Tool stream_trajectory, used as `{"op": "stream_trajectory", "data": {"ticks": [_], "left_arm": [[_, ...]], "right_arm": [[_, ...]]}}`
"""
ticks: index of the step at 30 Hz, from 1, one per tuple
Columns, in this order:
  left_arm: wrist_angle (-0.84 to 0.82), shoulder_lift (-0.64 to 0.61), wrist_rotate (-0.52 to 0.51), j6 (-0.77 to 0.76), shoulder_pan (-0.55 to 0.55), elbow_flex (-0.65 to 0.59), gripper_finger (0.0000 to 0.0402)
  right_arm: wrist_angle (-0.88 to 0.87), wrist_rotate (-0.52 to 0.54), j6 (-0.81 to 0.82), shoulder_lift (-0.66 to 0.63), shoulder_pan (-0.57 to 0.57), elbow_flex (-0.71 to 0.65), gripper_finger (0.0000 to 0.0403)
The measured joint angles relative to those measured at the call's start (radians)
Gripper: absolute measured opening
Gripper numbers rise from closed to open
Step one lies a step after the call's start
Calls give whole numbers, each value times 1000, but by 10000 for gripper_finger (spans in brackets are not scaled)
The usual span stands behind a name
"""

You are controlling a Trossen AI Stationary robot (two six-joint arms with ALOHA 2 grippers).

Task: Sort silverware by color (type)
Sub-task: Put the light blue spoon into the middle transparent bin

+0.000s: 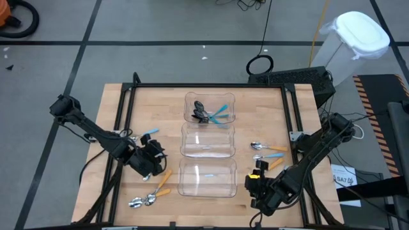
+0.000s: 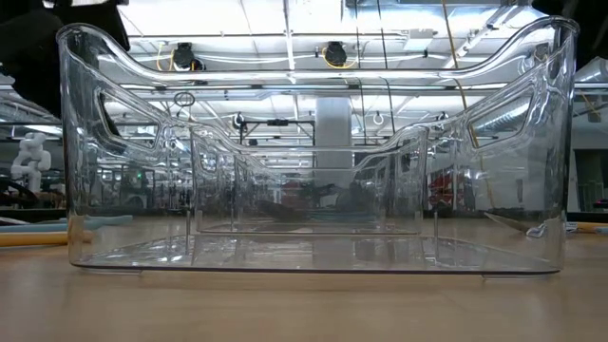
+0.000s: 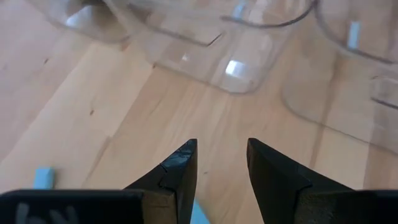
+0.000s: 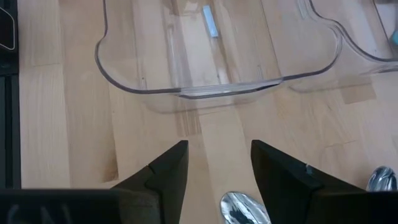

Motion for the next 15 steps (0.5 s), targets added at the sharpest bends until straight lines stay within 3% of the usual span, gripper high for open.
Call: {"op": "stream_trajectory", "data": {"ticks": [8, 15], "left_arm": [[-97, 0, 40, -255, 0, 0, 141], [-123, 0, 52, -315, 0, 0, 141]], "right_arm": [[1, 2, 0, 0, 0, 0, 171], [1, 4, -2, 0, 0, 0, 171]]}}
